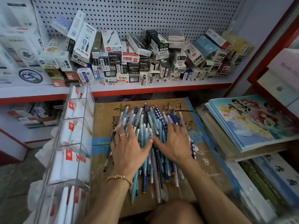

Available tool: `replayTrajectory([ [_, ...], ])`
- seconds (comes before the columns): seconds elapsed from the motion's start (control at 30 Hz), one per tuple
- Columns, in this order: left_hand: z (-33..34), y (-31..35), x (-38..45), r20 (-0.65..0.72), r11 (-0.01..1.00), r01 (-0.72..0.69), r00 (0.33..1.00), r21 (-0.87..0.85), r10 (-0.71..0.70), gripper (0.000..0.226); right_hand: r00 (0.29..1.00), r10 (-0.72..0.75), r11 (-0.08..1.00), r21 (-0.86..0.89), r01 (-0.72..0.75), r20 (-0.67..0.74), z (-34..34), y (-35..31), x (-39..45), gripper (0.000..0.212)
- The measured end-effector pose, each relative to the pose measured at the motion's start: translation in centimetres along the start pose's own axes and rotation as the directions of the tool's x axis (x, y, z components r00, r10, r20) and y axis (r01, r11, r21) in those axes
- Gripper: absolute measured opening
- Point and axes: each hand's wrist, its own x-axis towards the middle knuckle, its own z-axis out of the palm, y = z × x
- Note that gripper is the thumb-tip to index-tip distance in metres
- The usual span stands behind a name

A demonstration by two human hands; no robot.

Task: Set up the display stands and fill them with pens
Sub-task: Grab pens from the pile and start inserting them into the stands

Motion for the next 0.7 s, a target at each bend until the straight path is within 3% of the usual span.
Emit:
replayTrajectory([
  [0.13,0.4,-0.2,-0.8,-0.016,0.999,0.017,1.000,0.036,-0.016,0.095,0.998,0.051,0.999,0.010,-0.051,-0.037,0.0,-0.5,0.5,0.091],
  [0.37,0.4,-0.9,0.2,0.011,0.984,0.056,0.998,-0.172,-0.055,0.089,1.000,0.015,0.990,0.138,-0.015,0.005,-0.4,-1.4,1.4,0.068],
  [0.47,0.1,-1.2,0.9,0.025,0.943,0.117,0.993,-0.313,-0.115,0.085,0.999,0.036,0.989,0.142,-0.038,0.014,-0.4,-1.6,1.8,0.070],
  [0.57,0.2,-1.5,1.1,0.004,0.912,0.089,0.995,-0.401,-0.096,0.081,0.998,0.068,0.972,0.226,-0.068,0.009,-0.2,-1.4,1.9,0.077],
  [0.7,0.1,-1.4,1.6,-0.048,0.907,0.080,0.993,-0.414,-0.110,0.072,0.998,0.055,0.947,0.317,-0.055,0.008,-0.5,-1.4,2.1,0.072],
])
